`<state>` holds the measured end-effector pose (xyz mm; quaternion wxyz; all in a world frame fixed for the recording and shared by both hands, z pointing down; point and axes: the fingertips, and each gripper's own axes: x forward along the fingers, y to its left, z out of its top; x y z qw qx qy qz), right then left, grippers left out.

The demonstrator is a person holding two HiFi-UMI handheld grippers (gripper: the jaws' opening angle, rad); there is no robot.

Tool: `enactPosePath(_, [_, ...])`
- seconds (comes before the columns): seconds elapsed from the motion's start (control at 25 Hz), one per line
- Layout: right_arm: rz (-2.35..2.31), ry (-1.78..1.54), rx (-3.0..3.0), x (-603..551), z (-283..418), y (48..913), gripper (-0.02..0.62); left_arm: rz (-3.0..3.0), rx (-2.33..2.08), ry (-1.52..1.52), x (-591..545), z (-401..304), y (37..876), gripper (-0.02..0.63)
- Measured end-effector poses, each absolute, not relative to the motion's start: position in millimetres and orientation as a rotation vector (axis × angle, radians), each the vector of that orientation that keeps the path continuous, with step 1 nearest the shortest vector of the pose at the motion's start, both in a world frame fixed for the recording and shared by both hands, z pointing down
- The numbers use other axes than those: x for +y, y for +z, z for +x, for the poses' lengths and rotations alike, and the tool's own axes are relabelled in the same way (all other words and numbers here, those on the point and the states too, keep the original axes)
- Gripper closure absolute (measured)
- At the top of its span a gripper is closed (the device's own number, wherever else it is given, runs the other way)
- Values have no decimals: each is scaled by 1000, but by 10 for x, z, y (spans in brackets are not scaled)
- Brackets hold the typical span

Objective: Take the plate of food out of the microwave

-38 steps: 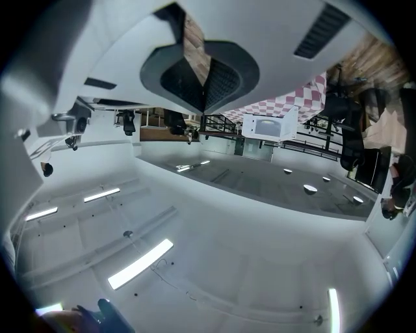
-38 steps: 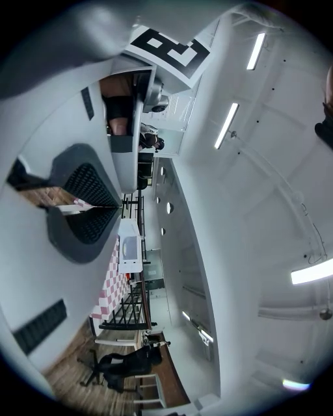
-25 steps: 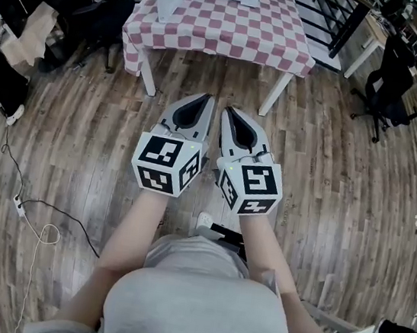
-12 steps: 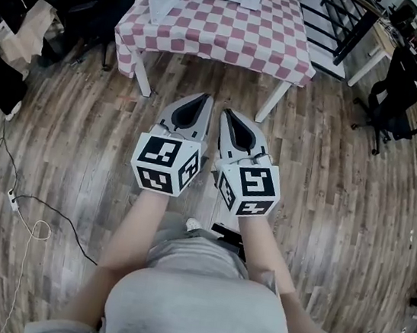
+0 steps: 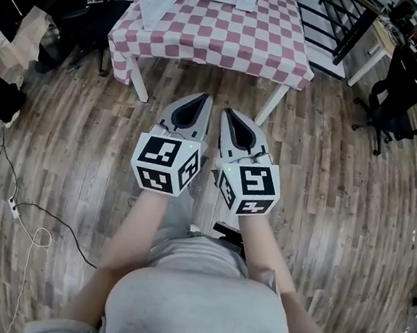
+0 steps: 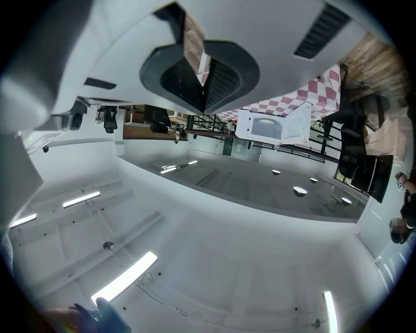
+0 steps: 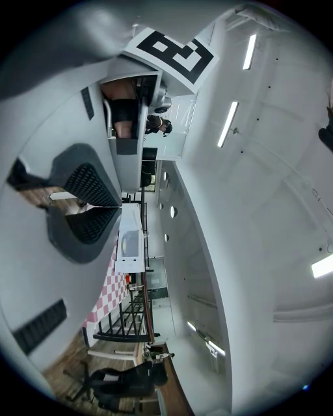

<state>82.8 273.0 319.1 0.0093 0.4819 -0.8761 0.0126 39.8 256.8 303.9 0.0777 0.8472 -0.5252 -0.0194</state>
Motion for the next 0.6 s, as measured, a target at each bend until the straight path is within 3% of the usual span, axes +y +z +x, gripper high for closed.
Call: enactPosePath(0.6, [1538, 37, -2727, 1876, 695, 3184, 569, 2530, -1580, -60, 1659, 197, 3043, 603])
